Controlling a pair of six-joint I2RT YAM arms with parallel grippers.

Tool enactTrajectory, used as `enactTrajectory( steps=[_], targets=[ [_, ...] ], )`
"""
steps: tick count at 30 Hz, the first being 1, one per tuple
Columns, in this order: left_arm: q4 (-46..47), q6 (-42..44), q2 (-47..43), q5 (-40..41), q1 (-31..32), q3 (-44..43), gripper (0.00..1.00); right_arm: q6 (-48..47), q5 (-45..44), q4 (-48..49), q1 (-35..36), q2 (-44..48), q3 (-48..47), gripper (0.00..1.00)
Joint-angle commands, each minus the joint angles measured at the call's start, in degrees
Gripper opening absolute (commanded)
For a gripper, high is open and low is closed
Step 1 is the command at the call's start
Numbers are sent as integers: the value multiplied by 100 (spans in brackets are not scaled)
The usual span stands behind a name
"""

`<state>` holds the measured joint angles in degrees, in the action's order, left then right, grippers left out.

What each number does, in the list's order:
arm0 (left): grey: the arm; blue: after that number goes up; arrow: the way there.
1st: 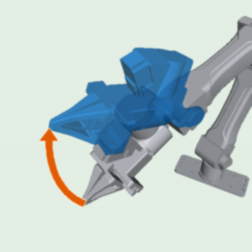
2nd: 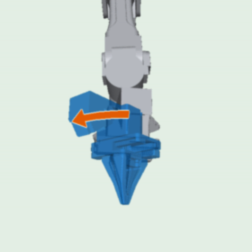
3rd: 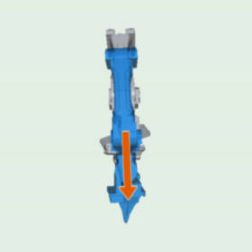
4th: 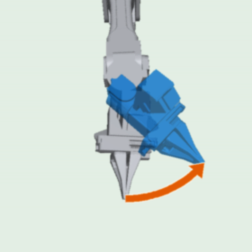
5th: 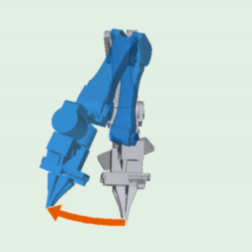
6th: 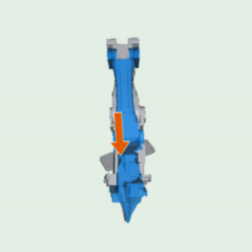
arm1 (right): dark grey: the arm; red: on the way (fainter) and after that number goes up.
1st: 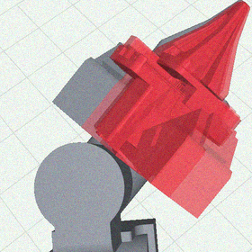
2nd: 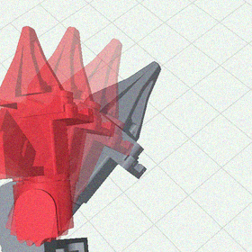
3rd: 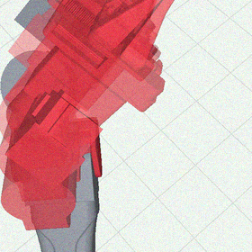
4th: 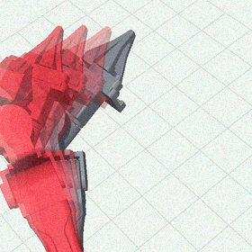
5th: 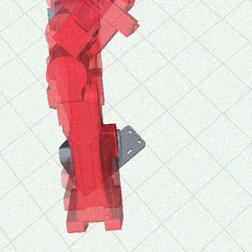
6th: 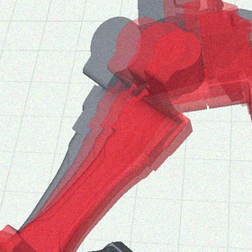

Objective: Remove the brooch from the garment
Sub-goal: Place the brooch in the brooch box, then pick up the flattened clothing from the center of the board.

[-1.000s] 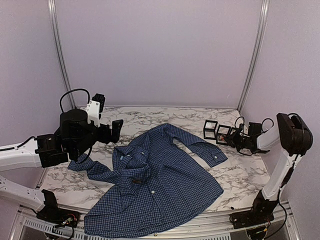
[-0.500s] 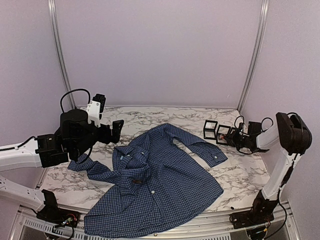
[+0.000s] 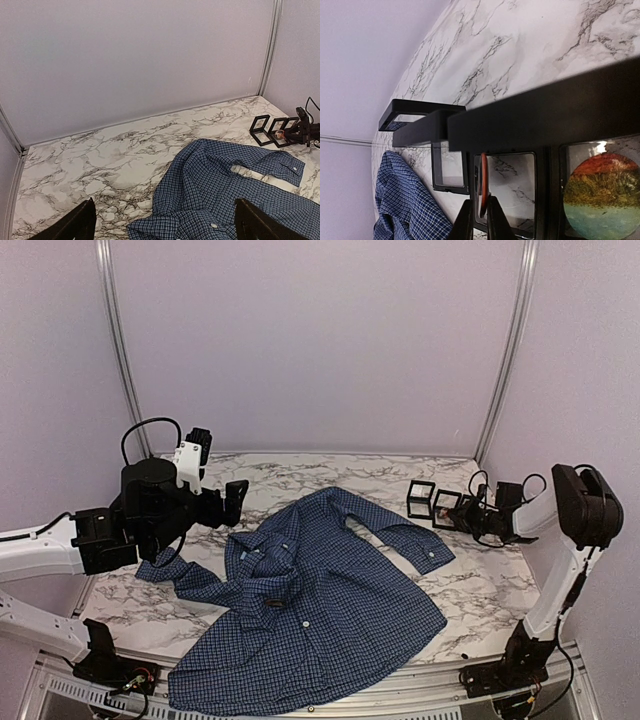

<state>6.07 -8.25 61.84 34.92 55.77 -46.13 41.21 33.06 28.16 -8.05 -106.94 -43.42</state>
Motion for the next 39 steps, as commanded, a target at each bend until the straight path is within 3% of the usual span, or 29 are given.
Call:
enactTrajectory(
  steps=[1,26,39],
  targets=[
    [-119,-66,-23,-27,-31,-127,99,-107,-51,-121,-60,-46,-185,11],
    [-172,-359,-32,-306,-31,-101,99,-447,-386,-704,-7,798,38,31],
    [-589,-1107,-35,-714,-39,70,99,-917,-846,-1362,1291,1715,-61,41]
  ],
)
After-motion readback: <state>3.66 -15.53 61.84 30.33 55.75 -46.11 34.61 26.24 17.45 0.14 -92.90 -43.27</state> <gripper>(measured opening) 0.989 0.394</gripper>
